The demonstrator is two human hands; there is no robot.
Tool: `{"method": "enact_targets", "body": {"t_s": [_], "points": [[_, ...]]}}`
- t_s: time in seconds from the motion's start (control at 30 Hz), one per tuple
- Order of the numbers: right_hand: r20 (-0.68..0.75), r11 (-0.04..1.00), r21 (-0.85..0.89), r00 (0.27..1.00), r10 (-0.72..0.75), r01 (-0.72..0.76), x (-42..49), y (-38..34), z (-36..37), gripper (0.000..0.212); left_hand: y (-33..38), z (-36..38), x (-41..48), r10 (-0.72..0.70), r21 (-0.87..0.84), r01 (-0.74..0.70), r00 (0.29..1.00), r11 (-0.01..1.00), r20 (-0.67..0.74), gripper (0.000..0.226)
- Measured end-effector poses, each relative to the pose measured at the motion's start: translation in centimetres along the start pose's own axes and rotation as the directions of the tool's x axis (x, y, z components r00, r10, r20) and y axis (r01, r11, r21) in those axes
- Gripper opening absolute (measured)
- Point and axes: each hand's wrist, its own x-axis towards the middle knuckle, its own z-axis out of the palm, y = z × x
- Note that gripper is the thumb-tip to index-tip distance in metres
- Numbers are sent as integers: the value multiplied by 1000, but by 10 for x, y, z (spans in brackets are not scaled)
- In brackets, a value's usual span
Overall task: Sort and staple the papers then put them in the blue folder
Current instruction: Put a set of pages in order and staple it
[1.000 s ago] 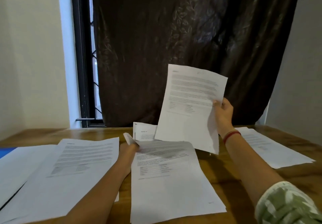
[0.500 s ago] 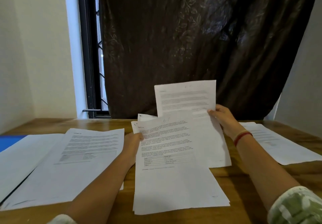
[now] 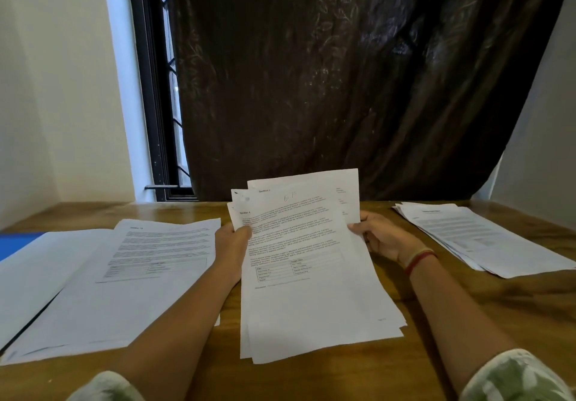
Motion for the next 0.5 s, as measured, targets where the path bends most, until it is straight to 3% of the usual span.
{"method": "enact_targets", "body": {"t_s": [0.33, 0.5], "points": [[63, 1000, -24, 998, 12, -11, 2, 8, 1, 19, 4, 4, -5, 103, 75, -102, 995, 992, -7, 22], [-47, 999, -10, 998, -35, 35, 5, 5, 2, 14, 5, 2, -6, 111, 49, -111, 994, 993, 10, 27]]}}
